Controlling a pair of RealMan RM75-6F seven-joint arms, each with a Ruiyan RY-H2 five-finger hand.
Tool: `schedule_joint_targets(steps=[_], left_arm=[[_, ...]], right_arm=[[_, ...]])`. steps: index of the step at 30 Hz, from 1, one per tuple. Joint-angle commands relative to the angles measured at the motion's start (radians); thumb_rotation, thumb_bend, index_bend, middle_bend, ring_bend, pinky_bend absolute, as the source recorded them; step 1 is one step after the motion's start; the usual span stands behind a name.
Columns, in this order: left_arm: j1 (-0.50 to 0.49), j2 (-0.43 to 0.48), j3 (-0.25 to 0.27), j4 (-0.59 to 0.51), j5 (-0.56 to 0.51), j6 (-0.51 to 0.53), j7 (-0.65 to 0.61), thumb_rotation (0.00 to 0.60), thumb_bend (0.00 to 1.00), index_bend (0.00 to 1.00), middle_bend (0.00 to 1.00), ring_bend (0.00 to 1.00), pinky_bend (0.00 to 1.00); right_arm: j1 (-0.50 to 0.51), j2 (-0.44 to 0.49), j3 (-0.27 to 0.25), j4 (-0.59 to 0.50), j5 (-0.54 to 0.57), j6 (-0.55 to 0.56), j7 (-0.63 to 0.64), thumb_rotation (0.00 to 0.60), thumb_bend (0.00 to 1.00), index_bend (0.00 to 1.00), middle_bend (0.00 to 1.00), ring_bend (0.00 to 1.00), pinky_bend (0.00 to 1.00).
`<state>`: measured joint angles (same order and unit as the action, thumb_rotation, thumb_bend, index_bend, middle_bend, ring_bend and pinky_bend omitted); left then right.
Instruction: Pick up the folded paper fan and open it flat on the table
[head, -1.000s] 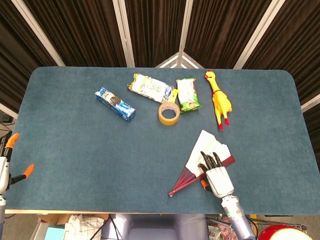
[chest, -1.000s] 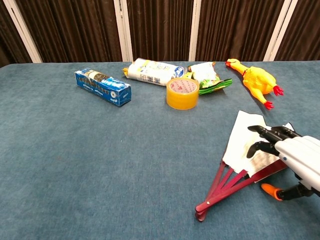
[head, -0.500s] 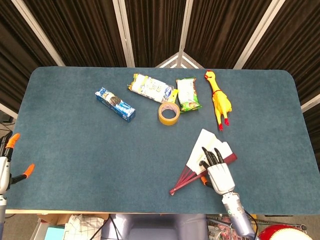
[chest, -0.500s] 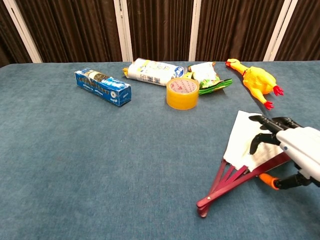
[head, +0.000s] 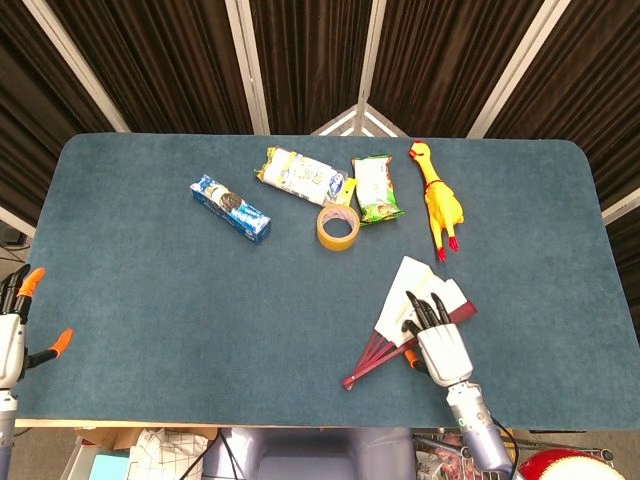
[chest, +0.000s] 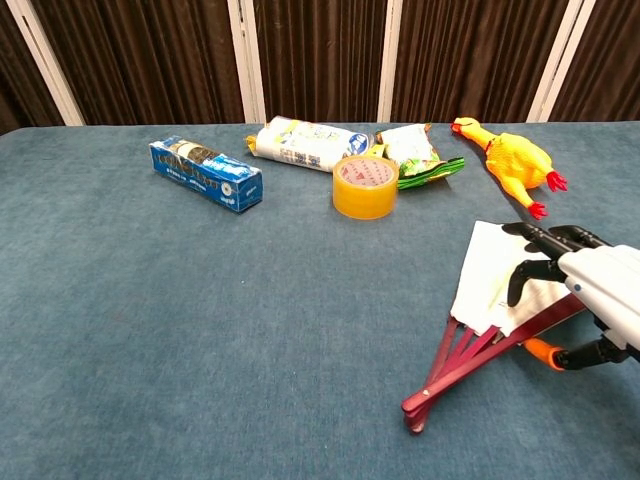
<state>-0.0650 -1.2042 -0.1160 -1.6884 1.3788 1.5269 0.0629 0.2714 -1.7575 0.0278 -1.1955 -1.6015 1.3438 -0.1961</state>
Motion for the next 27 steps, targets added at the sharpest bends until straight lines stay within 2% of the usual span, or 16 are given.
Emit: schedule_joint_targets(steps=[1,9,16,27], left_arm=[[0.001,0.000,0.001,-0.001,0.001,0.001,-0.001,0.600,0.34,0.11,0.00,0.00,0.00],[0.002,0.002,-0.002,-0.001,-0.003,0.003,-0.002,0.600,0.34,0.11,0.00,0.00,0.00],[0.000,0.000,0.000,-0.002,-0.005,-0.003,0.004,0.600,0.34,0.11,0.00,0.00,0.00],[0.002,0.004,0.005,-0.007,0.003,-0.002,0.000,0.600,0.34,0.12,0.00,0.00,0.00]], right_arm=[[0.006,-0.004,-0.002,0.013,0.003,-0.012,-0.003,0.600,0.32,0.48,0.07,0.16,0.07],[0.019,-0.026,-0.004,0.060,0.007,-0.029,0.015,0.600,0.32,0.51,0.08,0.17,0.07],[0.026,-0.048,-0.003,0.098,0.000,-0.015,0.047,0.600,0.34,0.63,0.12,0.20,0.10],[0.031,-0.049,-0.010,0.124,-0.012,0.007,0.100,0.600,0.37,0.67,0.13,0.21,0.11]])
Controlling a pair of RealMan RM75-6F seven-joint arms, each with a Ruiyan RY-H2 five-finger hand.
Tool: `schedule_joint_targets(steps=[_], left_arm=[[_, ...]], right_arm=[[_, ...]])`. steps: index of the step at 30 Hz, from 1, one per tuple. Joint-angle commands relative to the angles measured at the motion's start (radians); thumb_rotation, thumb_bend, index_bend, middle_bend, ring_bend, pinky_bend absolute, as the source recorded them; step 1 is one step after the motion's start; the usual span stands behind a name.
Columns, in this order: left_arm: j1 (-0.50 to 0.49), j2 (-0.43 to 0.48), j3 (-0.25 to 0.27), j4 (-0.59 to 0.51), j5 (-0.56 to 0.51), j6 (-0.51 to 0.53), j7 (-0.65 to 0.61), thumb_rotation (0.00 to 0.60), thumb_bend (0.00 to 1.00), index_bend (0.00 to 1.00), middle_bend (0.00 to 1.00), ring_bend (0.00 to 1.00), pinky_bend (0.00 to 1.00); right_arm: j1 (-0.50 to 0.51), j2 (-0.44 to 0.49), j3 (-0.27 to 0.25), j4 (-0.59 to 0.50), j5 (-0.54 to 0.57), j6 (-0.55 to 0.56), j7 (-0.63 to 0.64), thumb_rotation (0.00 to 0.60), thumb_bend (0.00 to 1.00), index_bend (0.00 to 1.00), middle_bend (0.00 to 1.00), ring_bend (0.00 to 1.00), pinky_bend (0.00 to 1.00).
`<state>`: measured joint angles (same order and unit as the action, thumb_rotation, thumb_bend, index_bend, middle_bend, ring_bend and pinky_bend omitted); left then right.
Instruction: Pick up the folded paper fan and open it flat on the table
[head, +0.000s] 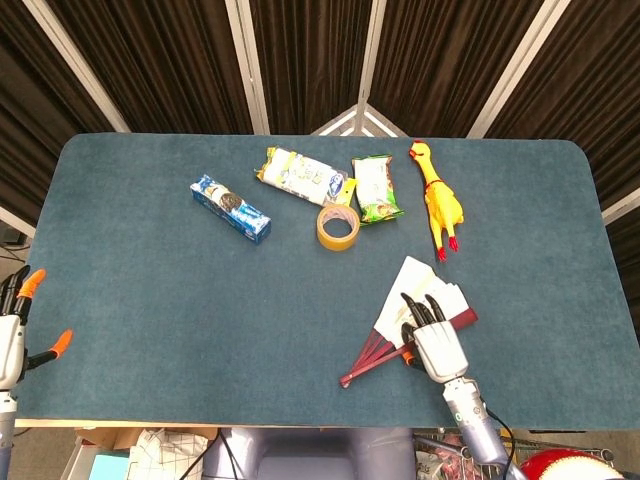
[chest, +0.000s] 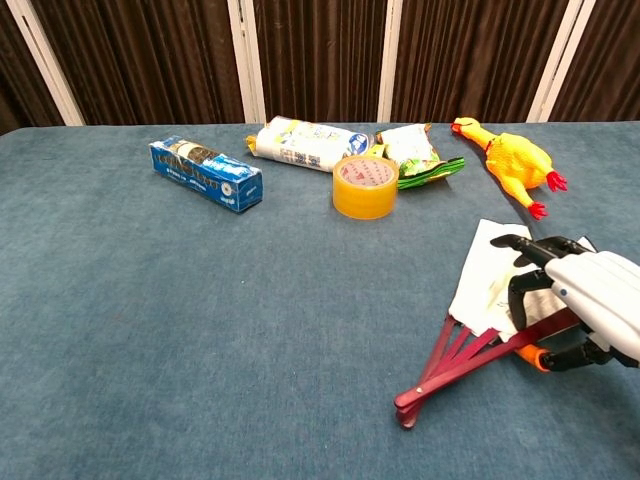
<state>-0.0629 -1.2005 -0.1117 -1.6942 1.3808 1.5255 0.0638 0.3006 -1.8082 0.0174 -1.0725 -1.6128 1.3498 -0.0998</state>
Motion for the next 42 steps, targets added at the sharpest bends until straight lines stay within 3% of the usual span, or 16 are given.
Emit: schedule_joint_targets(steps=[1,10,23,31,37,42], left_arm=[[0.000,0.001,0.001,-0.002,0.001,0.000,-0.001,0.600,0.34,0.12,0.00,0.00,0.00],[0.000,0.004,0.000,-0.003,0.000,-0.003,-0.008,0.600,0.34,0.12,0.00,0.00,0.00],[-0.006,0.009,0.013,-0.009,0.028,-0.016,-0.033,0.600,0.34,0.12,0.00,0.00,0.00],[-0.025,-0.001,0.034,0.003,0.100,-0.029,-0.101,0.600,0.34,0.12,0.00,0.00,0.00],[-0.047,-0.022,0.036,0.017,0.140,-0.041,-0.183,0.600,0.34,0.14,0.00,0.00,0.00],[-0.085,-0.021,0.036,0.043,0.143,-0.100,-0.257,0.600,0.34,0.14,0.00,0.00,0.00]], right_arm=[[0.004,0.003,0.001,0.002,-0.001,0.003,0.007,0.600,0.38,0.68,0.13,0.21,0.11],[0.023,0.066,0.033,-0.064,-0.014,0.042,0.012,0.600,0.43,0.72,0.14,0.22,0.11],[0.114,0.324,0.142,-0.389,-0.017,0.004,-0.141,0.600,0.49,0.76,0.16,0.24,0.12],[0.217,0.485,0.244,-0.574,0.083,-0.156,-0.165,0.600,0.49,0.77,0.16,0.24,0.12],[0.313,0.566,0.316,-0.620,0.161,-0.296,-0.214,0.600,0.49,0.77,0.17,0.24,0.12],[0.414,0.594,0.383,-0.657,0.313,-0.428,-0.231,0.600,0.49,0.77,0.17,0.24,0.12]])
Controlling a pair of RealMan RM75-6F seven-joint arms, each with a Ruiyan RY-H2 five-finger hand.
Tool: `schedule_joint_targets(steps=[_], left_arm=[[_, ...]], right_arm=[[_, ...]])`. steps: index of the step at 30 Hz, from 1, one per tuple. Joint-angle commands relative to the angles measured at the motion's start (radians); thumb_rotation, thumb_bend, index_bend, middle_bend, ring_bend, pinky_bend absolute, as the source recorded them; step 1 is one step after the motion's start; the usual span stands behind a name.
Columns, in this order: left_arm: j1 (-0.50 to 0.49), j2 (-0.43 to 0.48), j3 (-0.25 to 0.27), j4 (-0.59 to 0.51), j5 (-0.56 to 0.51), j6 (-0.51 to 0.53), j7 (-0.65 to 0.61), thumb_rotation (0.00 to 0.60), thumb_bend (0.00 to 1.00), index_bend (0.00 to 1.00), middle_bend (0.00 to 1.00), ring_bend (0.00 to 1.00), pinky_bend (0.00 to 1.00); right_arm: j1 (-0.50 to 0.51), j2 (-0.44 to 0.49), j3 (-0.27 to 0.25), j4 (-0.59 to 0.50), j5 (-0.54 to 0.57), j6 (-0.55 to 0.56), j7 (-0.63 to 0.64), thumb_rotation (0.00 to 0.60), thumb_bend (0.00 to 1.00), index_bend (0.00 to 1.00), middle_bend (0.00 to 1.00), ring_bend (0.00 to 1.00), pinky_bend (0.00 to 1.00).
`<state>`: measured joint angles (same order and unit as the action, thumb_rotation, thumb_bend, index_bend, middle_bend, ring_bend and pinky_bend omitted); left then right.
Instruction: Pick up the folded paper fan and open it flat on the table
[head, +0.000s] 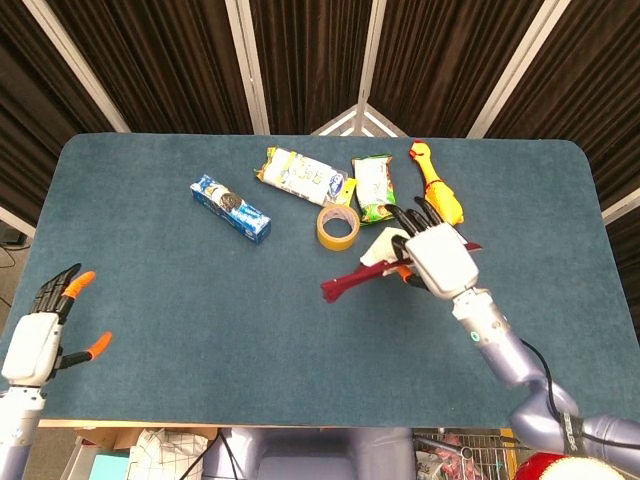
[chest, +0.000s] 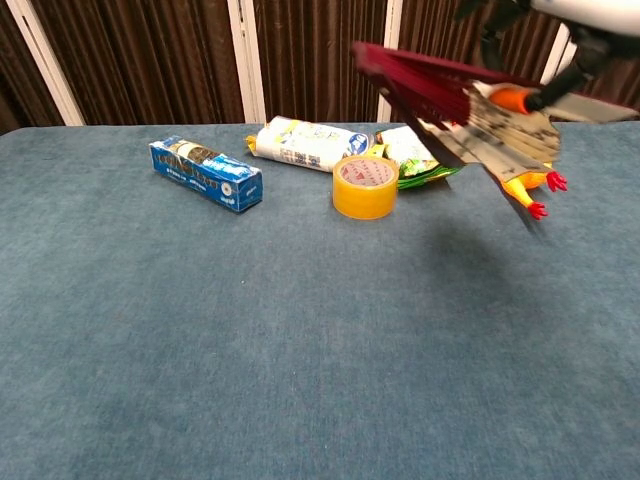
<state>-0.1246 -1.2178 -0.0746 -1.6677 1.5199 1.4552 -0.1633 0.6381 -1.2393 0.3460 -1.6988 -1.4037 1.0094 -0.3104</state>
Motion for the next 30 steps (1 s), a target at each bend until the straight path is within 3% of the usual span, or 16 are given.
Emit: schedule_joint_targets(steps=[1,9,15,30], left_arm=[[-0.029,-0.007,-0.004,0.020,0.002,-0.036,-0.038,0.600,0.33,0.14,0.00,0.00,0.00],[-0.100,-0.050,-0.062,0.072,-0.029,-0.089,-0.126,0.600,0.31,0.13,0.00,0.00,0.00],[-0.177,-0.069,-0.092,0.099,-0.067,-0.198,-0.198,0.600,0.31,0.13,0.00,0.00,0.00],[-0.313,-0.225,-0.169,0.235,-0.137,-0.282,-0.245,0.600,0.30,0.16,0.03,0.00,0.00]], right_arm=[[0.094,0.023,0.063,-0.030,0.133,-0.105,-0.024,0.600,0.49,0.77,0.17,0.24,0.12],[0.223,-0.039,0.099,0.026,0.306,-0.159,-0.083,0.600,0.49,0.77,0.17,0.24,0.12],[0.303,-0.072,0.110,0.045,0.367,-0.179,-0.095,0.600,0.49,0.78,0.17,0.24,0.12],[0.429,-0.090,0.123,-0.039,0.487,-0.133,-0.150,0.600,0.50,0.78,0.17,0.24,0.12]])
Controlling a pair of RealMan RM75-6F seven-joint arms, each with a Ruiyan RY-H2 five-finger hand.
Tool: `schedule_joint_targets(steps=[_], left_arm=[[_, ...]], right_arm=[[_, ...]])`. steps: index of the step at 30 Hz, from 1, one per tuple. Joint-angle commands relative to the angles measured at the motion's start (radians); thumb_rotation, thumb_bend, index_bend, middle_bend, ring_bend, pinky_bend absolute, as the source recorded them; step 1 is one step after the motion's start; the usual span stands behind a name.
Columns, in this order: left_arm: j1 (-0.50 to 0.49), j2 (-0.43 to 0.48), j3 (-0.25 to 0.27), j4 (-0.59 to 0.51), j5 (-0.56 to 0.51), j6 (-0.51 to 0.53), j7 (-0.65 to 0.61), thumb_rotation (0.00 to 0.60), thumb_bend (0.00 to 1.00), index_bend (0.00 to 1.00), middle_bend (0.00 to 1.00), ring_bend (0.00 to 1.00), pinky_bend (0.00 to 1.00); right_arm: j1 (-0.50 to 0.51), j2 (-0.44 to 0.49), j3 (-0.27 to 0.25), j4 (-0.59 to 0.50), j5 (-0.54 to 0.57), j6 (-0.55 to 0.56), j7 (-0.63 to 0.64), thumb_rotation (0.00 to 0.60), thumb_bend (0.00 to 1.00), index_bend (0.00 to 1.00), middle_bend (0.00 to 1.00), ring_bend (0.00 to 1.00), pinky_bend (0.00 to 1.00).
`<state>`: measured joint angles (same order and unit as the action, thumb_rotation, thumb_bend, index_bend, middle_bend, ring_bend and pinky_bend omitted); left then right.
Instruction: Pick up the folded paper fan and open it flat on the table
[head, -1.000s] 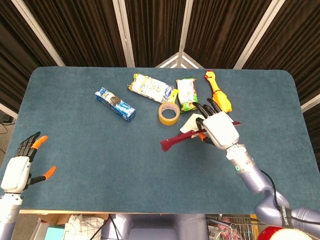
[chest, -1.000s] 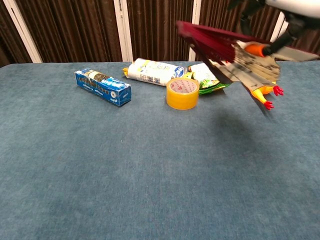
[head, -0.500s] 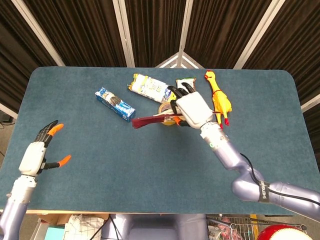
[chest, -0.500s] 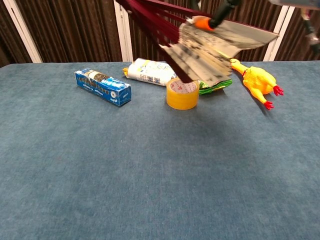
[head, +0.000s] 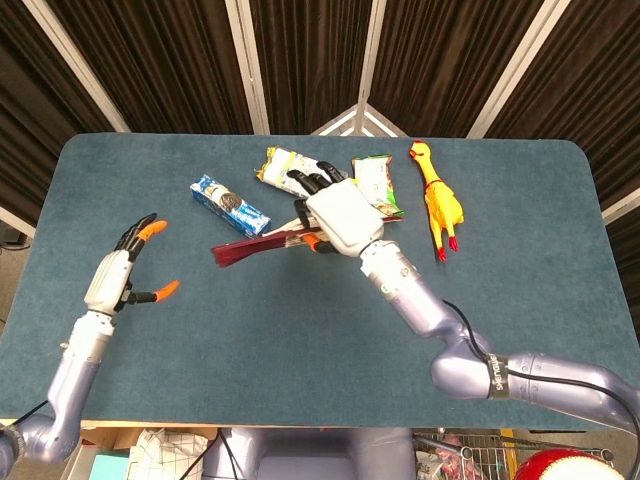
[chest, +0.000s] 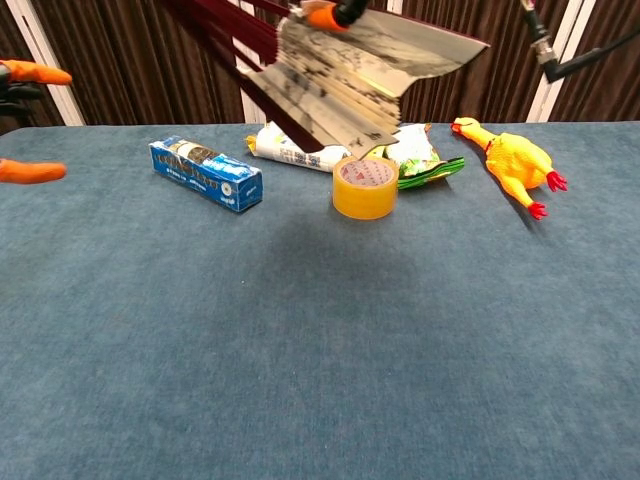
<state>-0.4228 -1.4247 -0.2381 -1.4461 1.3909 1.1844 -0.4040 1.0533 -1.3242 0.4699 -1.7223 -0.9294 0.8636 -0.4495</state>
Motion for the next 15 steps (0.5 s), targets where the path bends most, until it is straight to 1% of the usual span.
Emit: schedule_joint_targets(steps=[1,4,8,15], left_arm=[[-0.026,-0.028,-0.005,0.023,-0.008,-0.019,-0.002,0.600,0.29,0.16,0.03,0.00,0.00],[-0.044,-0.053,-0.006,0.036,-0.013,-0.032,-0.004,0.600,0.25,0.17,0.04,0.00,0.00],[-0.068,-0.084,-0.009,0.042,-0.009,-0.039,-0.018,0.600,0.24,0.16,0.04,0.00,0.00],[-0.111,-0.138,-0.022,0.041,-0.019,-0.067,-0.073,0.600,0.23,0.17,0.05,0.00,0.00]], right_arm=[[0.023,-0.008,-0.004,-0.022,0.021,0.021,-0.021,0.600,0.50,0.78,0.17,0.24,0.12],[0.042,-0.016,-0.013,-0.039,0.046,0.038,-0.042,0.600,0.50,0.78,0.17,0.24,0.12],[0.058,-0.032,-0.028,-0.063,0.073,0.058,-0.052,0.600,0.50,0.78,0.17,0.24,0.12],[0.082,-0.060,-0.057,-0.083,0.071,0.075,-0.051,0.600,0.50,0.78,0.17,0.24,0.12]])
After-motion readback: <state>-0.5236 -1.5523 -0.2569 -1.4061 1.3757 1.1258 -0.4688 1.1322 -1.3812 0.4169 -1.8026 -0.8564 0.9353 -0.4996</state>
